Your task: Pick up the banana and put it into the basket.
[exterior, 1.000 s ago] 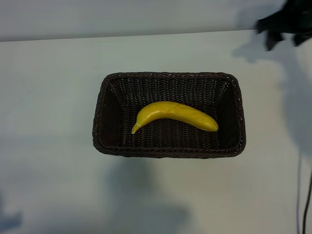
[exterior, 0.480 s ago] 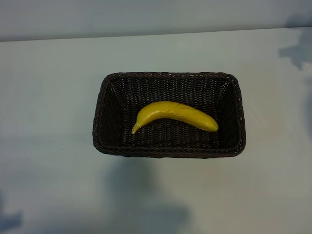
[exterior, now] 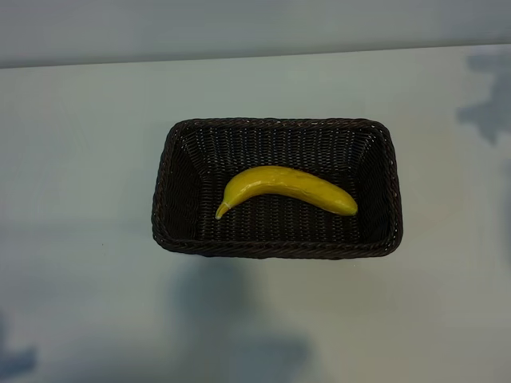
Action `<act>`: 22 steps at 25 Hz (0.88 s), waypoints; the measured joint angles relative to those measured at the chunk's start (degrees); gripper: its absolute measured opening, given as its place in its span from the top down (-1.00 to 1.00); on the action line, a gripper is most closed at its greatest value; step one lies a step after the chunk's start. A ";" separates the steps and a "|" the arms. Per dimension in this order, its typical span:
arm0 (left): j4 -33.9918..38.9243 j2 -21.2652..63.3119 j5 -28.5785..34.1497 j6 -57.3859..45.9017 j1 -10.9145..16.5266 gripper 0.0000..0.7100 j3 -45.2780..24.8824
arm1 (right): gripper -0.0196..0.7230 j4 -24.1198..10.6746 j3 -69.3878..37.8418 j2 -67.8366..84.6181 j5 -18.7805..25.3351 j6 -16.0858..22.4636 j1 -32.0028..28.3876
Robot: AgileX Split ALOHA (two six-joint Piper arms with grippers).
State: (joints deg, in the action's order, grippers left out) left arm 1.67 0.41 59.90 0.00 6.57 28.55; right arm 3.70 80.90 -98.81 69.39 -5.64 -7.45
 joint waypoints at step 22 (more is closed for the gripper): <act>0.00 0.00 0.00 0.00 0.00 -0.43 0.00 | -0.68 0.14 -51.77 66.23 -7.37 0.00 0.00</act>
State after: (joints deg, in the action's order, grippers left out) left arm 1.67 0.41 59.90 0.00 6.57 28.55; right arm 3.84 29.12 -32.59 62.01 -5.65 -7.45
